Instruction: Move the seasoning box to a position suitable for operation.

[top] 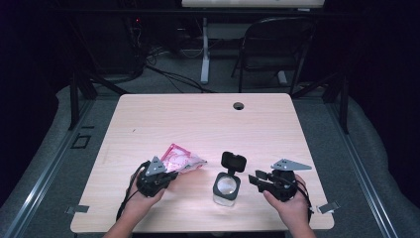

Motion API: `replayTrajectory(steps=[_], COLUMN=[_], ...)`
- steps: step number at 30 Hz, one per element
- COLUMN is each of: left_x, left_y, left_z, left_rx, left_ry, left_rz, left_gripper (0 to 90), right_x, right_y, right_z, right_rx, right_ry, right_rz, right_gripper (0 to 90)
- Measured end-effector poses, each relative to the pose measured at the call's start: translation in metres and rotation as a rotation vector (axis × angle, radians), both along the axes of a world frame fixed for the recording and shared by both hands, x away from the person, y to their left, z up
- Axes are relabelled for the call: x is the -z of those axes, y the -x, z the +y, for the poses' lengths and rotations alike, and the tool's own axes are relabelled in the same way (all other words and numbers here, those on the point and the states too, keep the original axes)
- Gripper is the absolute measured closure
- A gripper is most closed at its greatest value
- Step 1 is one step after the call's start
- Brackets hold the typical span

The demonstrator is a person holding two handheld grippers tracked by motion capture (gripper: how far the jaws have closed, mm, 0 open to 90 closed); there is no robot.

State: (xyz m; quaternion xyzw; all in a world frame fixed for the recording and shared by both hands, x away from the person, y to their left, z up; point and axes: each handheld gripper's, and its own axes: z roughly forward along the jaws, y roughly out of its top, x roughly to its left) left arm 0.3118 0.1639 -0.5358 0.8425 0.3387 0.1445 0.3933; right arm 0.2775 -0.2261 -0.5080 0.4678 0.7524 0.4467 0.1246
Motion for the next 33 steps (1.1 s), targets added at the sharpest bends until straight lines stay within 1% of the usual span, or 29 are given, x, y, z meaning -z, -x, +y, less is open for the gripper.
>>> replayTrajectory(steps=[1,2,5,7,8,10,11,12,13,15,16,17,19,20,21,23,25,26,27,28,29,30,31,32,33], left_x=[0.0,0.001,0.003,0.001,0.0,-0.004,-0.006,-0.008,-0.011,-0.018,-0.026,-0.026,-0.034,-0.037,-0.039,-0.041,-0.037,-0.035,-0.028,-0.028,-0.021,-0.021,-0.018,-0.016,-0.016], left_y=[-0.003,-0.003,-0.003,-0.001,0.001,0.004,0.005,0.007,0.009,0.014,0.02,0.02,0.027,0.03,0.033,0.037,0.04,0.041,0.043,0.043,0.045,0.045,0.046,0.047,0.048], left_z=[-0.006,-0.01,-0.013,-0.014,-0.013,-0.009,-0.006,-0.003,0.001,0.008,0.015,0.015,0.019,0.02,0.021,0.021,0.017,0.016,0.008,0.008,0.0,0.0,-0.003,-0.005,-0.006], left_rx=[0.003,0.002,0.006,0.002,-0.001,-0.011,-0.015,-0.022,-0.028,-0.042,-0.051,-0.051,-0.056,-0.061,-0.062,-0.061,-0.047,-0.039,-0.017,-0.017,0.004,0.004,0.012,0.018,0.023], left_ry=[0.018,0.02,0.011,0.002,0.002,0.01,0.018,0.029,0.04,0.081,0.112,0.112,0.14,0.149,0.155,0.174,0.161,0.149,0.106,0.106,0.069,0.069,0.066,0.062,0.056], left_rz=[0.014,0.014,0.007,-0.014,-0.023,-0.035,-0.04,-0.049,-0.058,-0.077,-0.107,-0.107,-0.128,-0.141,-0.15,-0.151,-0.143,-0.137,-0.121,-0.121,-0.109,-0.109,-0.104,-0.104,-0.106], left_gripper=[90.0,90.0,90.0,90.0,90.0,90.0,90.0,90.0,90.0,90.0,90.0,90.0,90.0,90.0,90.0,90.0,90.0,90.0,90.0,90.0,90.0,90.0,90.0,90.0,90.0], right_x=[-0.001,-0.001,-0.004,-0.009,-0.009,-0.017,-0.021,-0.021,-0.023,-0.031,-0.033,-0.033,-0.037,-0.037,-0.039,-0.04,-0.04,-0.039,-0.039,-0.039,-0.036,-0.034,-0.034,-0.03,-0.03], right_y=[0.001,0.001,0.003,0.005,0.005,0.009,0.01,0.01,0.012,0.015,0.016,0.016,0.016,0.016,0.016,0.015,0.014,0.013,0.012,0.012,0.01,0.009,0.009,0.008,0.008], right_z=[-0.001,-0.001,-0.001,0.0,0.0,0.006,0.008,0.008,0.011,0.02,0.023,0.023,0.032,0.032,0.038,0.041,0.049,0.057,0.062,0.062,0.071,0.076,0.076,0.085,0.085], right_rx=[0.002,0.011,0.016,0.01,0.01,-0.012,-0.027,-0.027,-0.036,-0.069,-0.081,-0.081,-0.11,-0.11,-0.133,-0.141,-0.16,-0.19,-0.205,-0.205,-0.234,-0.247,-0.247,-0.278,-0.278], right_ry=[-0.01,-0.014,-0.02,-0.025,-0.025,-0.04,-0.031,-0.031,-0.031,-0.028,-0.031,-0.031,-0.043,-0.043,-0.034,-0.037,-0.045,-0.043,-0.034,-0.034,-0.017,-0.009,-0.009,0.01,0.01], right_rz=[-0.007,-0.018,-0.035,-0.065,-0.065,-0.106,-0.112,-0.112,-0.13,-0.157,-0.169,-0.169,-0.189,-0.189,-0.193,-0.195,-0.198,-0.195,-0.191,-0.191,-0.182,-0.179,-0.179,-0.17,-0.17], right_gripper=[62.8,62.9,62.9,63.0,63.0,63.0,63.0,63.0,63.0,63.0,62.9,62.9,62.8,62.8,62.8,62.9,62.8,62.8,62.7,62.7,62.5,62.2,62.2,60.7,60.7])
